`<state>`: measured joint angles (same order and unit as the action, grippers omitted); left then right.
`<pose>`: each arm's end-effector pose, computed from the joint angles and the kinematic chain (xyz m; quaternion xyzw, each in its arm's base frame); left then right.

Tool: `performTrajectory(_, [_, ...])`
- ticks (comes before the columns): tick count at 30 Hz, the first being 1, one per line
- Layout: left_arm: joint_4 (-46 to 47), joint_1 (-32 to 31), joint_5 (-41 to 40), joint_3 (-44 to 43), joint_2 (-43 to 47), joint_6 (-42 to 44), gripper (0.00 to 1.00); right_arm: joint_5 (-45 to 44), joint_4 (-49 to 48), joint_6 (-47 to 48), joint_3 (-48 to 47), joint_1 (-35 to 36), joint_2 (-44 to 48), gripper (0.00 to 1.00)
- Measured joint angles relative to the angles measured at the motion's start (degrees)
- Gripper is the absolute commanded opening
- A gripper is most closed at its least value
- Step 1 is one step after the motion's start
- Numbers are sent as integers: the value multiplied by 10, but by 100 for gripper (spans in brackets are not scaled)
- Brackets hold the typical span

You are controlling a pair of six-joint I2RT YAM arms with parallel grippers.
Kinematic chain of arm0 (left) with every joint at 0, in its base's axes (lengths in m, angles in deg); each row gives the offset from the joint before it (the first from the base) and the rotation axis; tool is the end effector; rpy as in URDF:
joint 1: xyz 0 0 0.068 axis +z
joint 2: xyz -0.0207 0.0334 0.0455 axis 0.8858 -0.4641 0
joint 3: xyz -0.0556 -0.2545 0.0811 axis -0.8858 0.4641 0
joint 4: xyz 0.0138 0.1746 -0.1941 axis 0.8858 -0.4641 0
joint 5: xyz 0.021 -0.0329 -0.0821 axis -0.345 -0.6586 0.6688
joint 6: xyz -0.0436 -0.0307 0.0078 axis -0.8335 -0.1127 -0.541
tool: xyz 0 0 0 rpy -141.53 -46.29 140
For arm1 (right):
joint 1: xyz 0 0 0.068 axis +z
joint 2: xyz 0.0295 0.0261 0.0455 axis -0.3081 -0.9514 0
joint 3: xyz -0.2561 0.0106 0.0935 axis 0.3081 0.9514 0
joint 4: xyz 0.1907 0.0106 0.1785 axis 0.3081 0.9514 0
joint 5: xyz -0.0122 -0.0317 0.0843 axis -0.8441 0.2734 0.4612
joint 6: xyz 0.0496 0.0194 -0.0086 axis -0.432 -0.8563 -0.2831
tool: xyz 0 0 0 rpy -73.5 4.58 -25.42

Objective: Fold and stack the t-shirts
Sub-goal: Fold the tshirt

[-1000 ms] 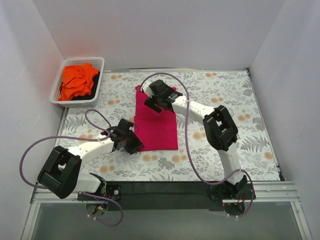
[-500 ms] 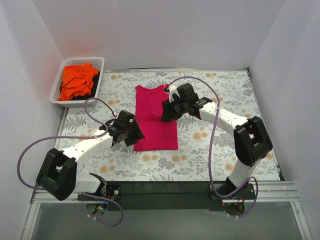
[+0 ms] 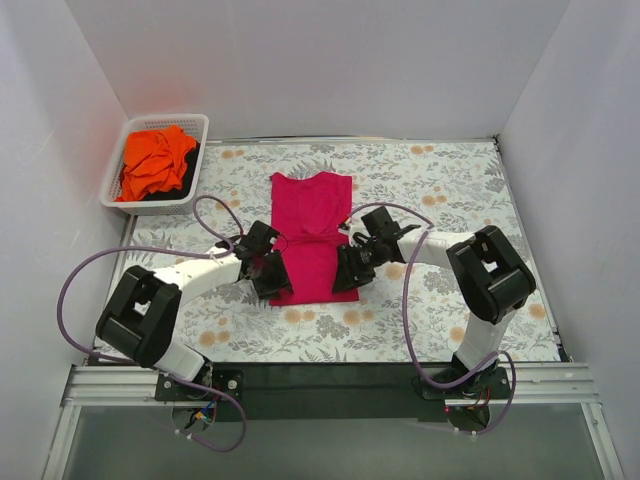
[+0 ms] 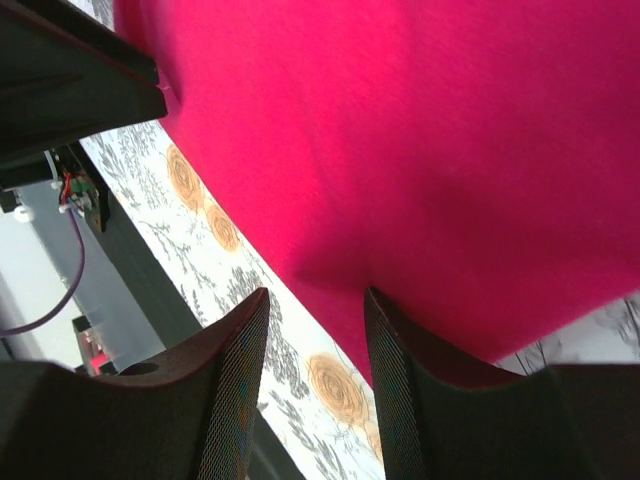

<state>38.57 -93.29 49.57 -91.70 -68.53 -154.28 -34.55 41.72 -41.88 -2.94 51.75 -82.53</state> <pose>0.2252 -0.1397 0.1590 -0.4480 0.8758 -0.1743 0.0435 0.2719 0.2077 0.1399 -0.2106 0.8932 0.3852 0.0970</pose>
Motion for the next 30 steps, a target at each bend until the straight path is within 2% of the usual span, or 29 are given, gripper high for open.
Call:
performTrajectory(3, [-3, 0, 17, 16, 17, -5, 39, 2, 5, 1, 16, -15, 13, 43])
performTrajectory(9, [-35, 0, 26, 30, 102, -24, 49, -34, 59, 12, 42, -37, 70, 46])
performTrajectory(15, [-70, -4, -14, 29, 186, -62, 52, -119, 113, 1, 42, -24, 186, 63])
performTrajectory(23, [-113, -66, -63, 4, 79, -93, 51, -265, 170, -10, 40, -17, 228, 64])
performTrajectory(30, [-133, -105, -90, -52, 6, -94, 45, -305, 192, -17, 58, -13, 233, 63])
